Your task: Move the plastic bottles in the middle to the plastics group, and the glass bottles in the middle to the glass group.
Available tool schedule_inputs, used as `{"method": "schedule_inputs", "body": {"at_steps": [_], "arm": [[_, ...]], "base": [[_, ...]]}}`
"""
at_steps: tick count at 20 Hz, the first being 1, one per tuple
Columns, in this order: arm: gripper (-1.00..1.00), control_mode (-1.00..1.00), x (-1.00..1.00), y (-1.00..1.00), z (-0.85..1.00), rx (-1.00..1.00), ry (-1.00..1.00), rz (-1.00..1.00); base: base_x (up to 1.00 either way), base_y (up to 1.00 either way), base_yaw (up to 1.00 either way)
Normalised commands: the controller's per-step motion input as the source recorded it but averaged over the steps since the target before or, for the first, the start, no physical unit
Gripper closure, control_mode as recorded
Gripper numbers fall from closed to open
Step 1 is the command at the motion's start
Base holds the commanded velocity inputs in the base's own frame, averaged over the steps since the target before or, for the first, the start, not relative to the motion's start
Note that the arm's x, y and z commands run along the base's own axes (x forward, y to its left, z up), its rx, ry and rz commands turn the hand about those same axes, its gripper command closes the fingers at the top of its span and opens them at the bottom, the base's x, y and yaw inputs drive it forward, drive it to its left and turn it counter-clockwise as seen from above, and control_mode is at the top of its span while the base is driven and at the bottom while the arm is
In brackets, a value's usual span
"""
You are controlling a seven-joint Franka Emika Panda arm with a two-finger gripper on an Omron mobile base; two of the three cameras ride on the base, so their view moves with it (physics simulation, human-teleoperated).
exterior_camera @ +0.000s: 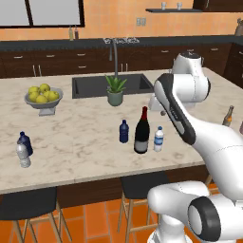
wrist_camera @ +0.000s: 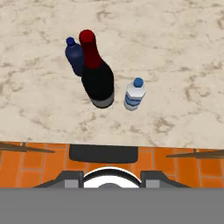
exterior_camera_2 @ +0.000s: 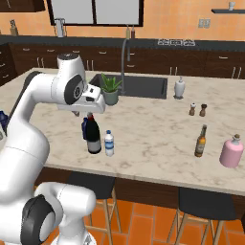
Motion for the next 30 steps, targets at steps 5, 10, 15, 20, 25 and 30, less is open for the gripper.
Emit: {"method": "schedule_inputs", "body": {"at_steps": [5,10,15,20,25,30], "arm": [[-1.00,-1.00,-0.38,0.03,-0.04,0.00,-0.15,0.04],[-1.00,-1.00,-0.05,0.39,0.08,0.00,-0.28,0.00],[-1.00,-1.00,0.28,0.42,0.09,0.02,-0.10,0.00],[-1.00,-1.00,0.50,0.03,0.00,0.00,0.01,0.00],[-1.00,-1.00,0.49,-0.14,-0.01,0.00,0.14,0.01],[-1.00,-1.00,0.51,-0.06,-0.15,0.00,0.16,0.00]], "base": [[0.00,0.00,0.00],[0.00,0.00,0.00],[0.00,0.00,0.00],[0.00,0.00,0.00],[0.00,0.00,0.00],[0.00,0.00,0.00]]}}
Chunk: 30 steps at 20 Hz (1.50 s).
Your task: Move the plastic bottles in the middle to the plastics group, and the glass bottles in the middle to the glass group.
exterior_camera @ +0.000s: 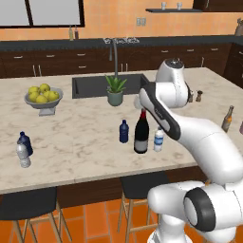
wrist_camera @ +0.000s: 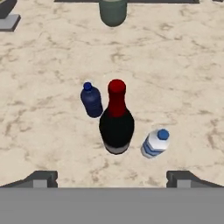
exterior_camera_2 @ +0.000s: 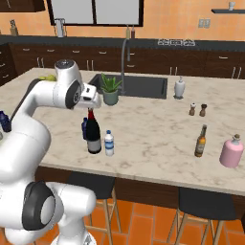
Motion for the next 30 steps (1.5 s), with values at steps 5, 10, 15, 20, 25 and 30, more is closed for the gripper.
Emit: {"method": "schedule_inputs", "body": {"at_steps": [5,10,15,20,25,30], "arm": [[-1.00,-1.00,0.41,0.08,-0.25,0.00,0.04,0.00],[-1.00,-1.00,0.22,0.00,-0.32,0.00,0.00,0.00],[-1.00,-1.00,0.21,0.00,-0.30,0.00,0.01,0.00],[-1.00,-1.00,0.29,0.00,-0.18,0.00,0.02,0.00],[-1.00,-1.00,0.19,0.00,-0.16,-0.06,0.00,0.00],[-1.00,-1.00,0.20,0.00,-0.13,-0.05,-0.01,0.00]], "base": [[0.00,0.00,0.00],[0.00,0.00,0.00],[0.00,0.00,0.00],[0.00,0.00,0.00],[0.00,0.00,0.00],[0.00,0.00,0.00]]}}
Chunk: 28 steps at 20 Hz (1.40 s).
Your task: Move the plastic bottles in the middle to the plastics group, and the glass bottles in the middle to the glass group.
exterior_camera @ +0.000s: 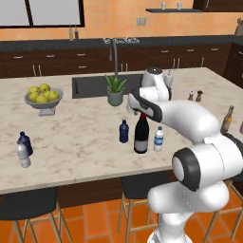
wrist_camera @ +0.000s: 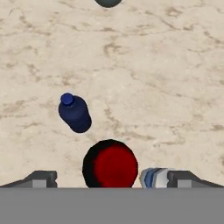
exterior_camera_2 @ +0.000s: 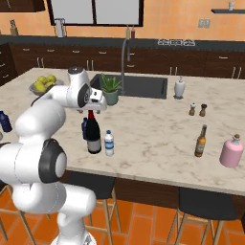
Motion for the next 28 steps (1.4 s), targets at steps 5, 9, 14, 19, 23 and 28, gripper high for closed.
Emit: {"method": "schedule_inputs", "body": {"at_steps": [5,9,14,19,23,28], "arm": [[-1.00,-1.00,0.21,0.00,-0.14,0.00,0.00,0.00],[-1.00,-1.00,0.15,0.00,-0.13,0.00,0.00,0.00],[-1.00,-1.00,0.03,-0.06,-0.21,0.00,-0.02,0.00],[1.00,-1.00,-0.01,-0.11,-0.40,0.00,-0.08,0.00],[1.00,-1.00,-0.10,-0.12,-0.39,-0.02,-0.23,0.03],[1.00,-1.00,-0.23,0.04,0.14,0.01,0.22,0.02]], "base": [[0.00,0.00,0.00],[0.00,0.00,0.00],[0.00,0.00,0.00],[0.00,0.00,0.00],[0.00,0.00,0.00],[0.00,0.00,0.00]]}}
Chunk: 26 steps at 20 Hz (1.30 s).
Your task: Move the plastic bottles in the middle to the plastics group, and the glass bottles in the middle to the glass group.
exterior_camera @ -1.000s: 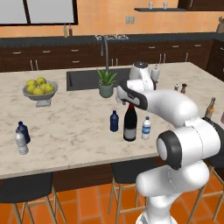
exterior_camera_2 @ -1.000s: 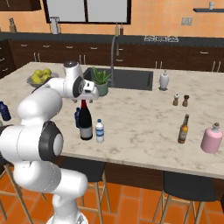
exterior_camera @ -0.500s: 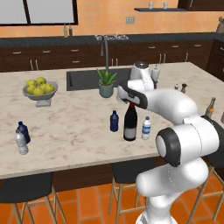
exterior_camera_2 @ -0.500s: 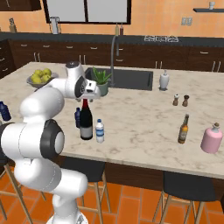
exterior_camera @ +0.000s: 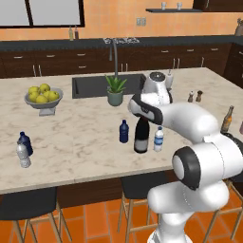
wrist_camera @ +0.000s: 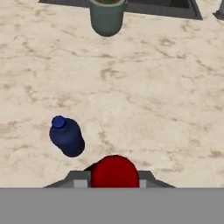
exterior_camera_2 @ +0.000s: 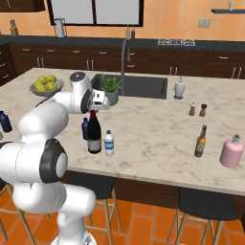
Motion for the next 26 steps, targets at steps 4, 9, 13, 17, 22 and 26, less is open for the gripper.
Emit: {"method": "schedule_inputs", "body": {"at_steps": [4,9,13,17,22,26], "arm": [[1.00,-1.00,-0.58,0.00,0.41,0.01,0.28,0.00],[1.00,-1.00,-0.67,-0.02,0.49,0.01,0.15,0.01],[1.00,-1.00,-0.93,-0.20,0.23,0.01,-0.03,0.00],[1.00,-1.00,-0.69,-0.56,0.17,0.00,-0.09,0.00],[1.00,-1.00,-0.46,-0.80,0.12,0.00,-0.03,0.00],[1.00,-1.00,-0.09,-0.87,0.00,0.00,-0.02,-0.01]], "base": [[0.00,0.00,0.00],[0.00,0.00,0.00],[0.00,0.00,0.00],[0.00,0.00,0.00],[0.00,0.00,0.00],[0.00,0.00,0.00]]}}
